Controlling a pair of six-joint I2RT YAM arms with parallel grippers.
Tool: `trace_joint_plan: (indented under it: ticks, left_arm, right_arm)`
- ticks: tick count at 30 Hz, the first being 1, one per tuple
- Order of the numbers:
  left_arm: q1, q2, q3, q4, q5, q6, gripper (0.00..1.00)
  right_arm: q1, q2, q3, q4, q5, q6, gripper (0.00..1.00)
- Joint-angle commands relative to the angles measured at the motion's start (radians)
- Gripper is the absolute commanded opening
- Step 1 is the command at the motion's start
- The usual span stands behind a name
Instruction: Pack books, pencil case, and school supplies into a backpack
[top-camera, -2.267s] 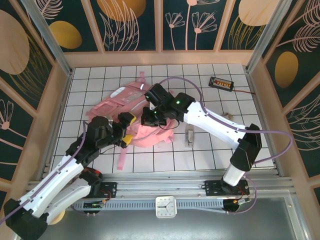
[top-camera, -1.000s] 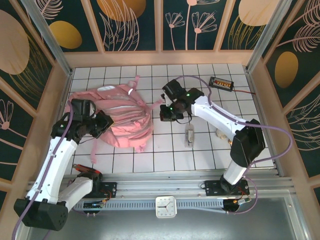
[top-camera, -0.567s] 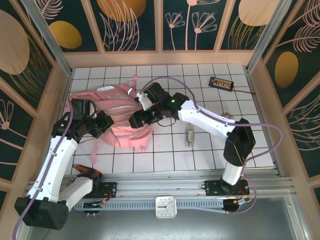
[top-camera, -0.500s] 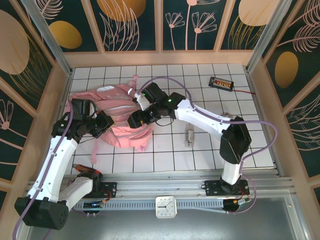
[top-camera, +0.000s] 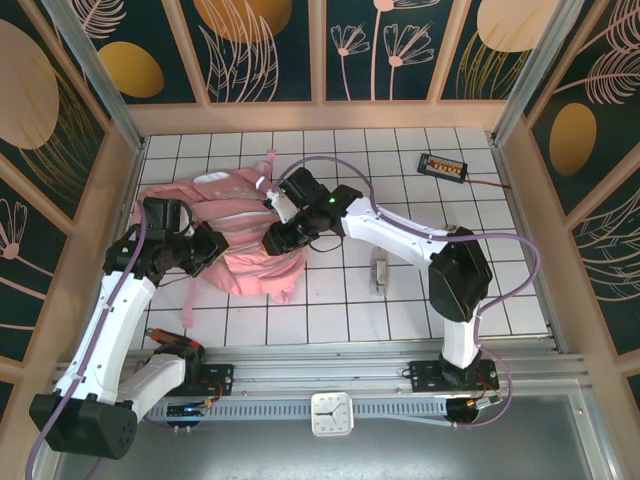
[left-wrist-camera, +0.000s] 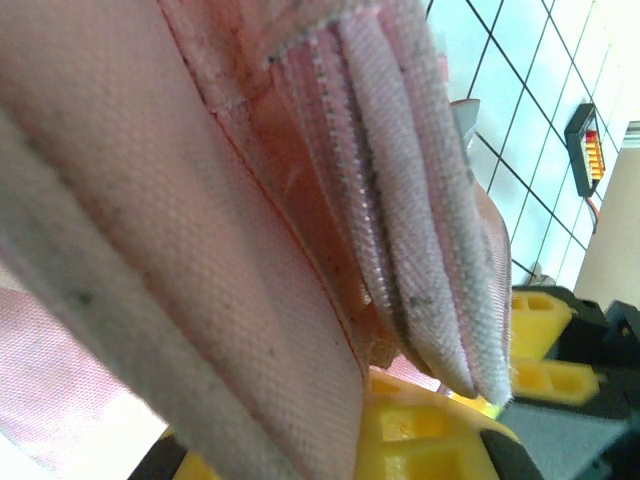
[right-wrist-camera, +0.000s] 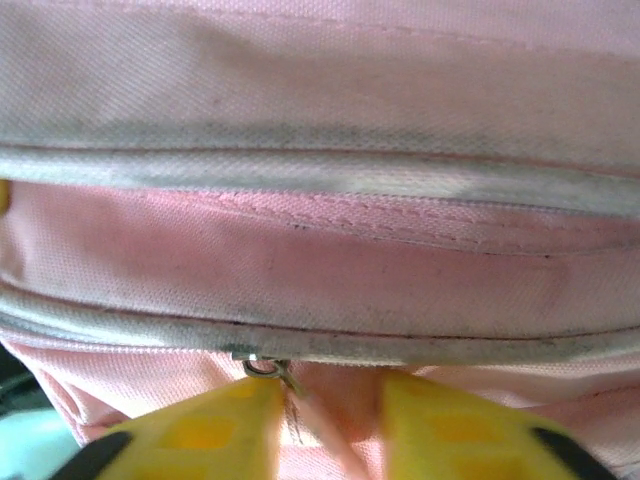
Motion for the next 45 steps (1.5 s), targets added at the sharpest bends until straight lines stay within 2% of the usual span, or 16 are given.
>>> trace_joint_plan:
  ticks: [1, 4, 6, 11, 16, 18, 22, 25, 29, 33, 34, 36, 38, 39, 42, 45]
  left_arm:
    - [0.005, -0.034, 0.017, 0.110, 0.063, 0.048, 0.00]
    - [0.005, -0.031, 0.018, 0.110, 0.063, 0.049, 0.00]
    - [0.005, -0.028, 0.020, 0.107, 0.064, 0.054, 0.00]
    - [0.005, -0.023, 0.055, 0.035, 0.022, 0.114, 0.00]
    - [0.010, -0.033, 0.069, -0.046, -0.037, 0.169, 0.00]
    - [0.014, -0.040, 0.056, -0.053, -0.048, 0.173, 0.00]
    - [0.020, -0.032, 0.045, -0.035, -0.050, 0.167, 0.00]
    - [0.022, -0.008, 0.052, -0.010, -0.062, 0.170, 0.00]
    - [0.024, 0.062, 0.061, 0.092, -0.081, 0.190, 0.00]
    - [0.025, 0.176, 0.075, 0.248, -0.057, 0.217, 0.00]
    - [0.025, 0.202, 0.085, 0.263, -0.043, 0.218, 0.06]
    - [0.025, 0.223, 0.103, 0.275, -0.004, 0.204, 0.50]
    - [0.025, 0.179, 0.098, 0.264, 0.008, 0.165, 0.78]
    - [0.025, 0.146, 0.094, 0.238, 0.007, 0.147, 0.98]
    - [0.025, 0.038, 0.062, 0.142, 0.005, 0.087, 0.99]
    - [0.024, -0.063, 0.001, 0.083, 0.026, 0.011, 0.99]
  right_arm:
    - [0.015, 0.016, 0.020, 0.002, -0.002, -0.002, 0.22]
    - [0.017, 0.010, 0.015, -0.005, 0.009, -0.004, 0.12]
    - [0.016, 0.006, 0.017, -0.019, 0.029, -0.011, 0.00]
    - [-0.010, 0.000, 0.017, -0.127, 0.145, -0.068, 0.00]
    - [-0.126, -0.023, -0.054, -0.183, 0.251, -0.111, 0.00]
    - [-0.178, -0.020, -0.063, -0.183, 0.260, -0.120, 0.00]
    - [-0.215, -0.025, -0.041, -0.197, 0.274, -0.146, 0.00]
    - [-0.212, -0.070, -0.051, -0.219, 0.261, -0.147, 0.00]
    - [-0.200, -0.216, -0.144, -0.235, 0.233, -0.103, 0.00]
    - [-0.107, -0.359, -0.243, -0.160, 0.151, 0.027, 0.00]
    - [-0.079, -0.369, -0.251, -0.140, 0.142, 0.057, 0.00]
    - [-0.022, -0.370, -0.265, -0.074, 0.115, 0.122, 0.00]
    - [0.004, -0.358, -0.277, 0.005, 0.084, 0.170, 0.00]
    - [0.009, -0.349, -0.285, 0.044, 0.067, 0.188, 0.00]
    - [0.008, -0.308, -0.275, 0.083, 0.044, 0.191, 0.00]
    - [-0.029, -0.284, -0.266, 0.014, 0.097, 0.158, 0.02]
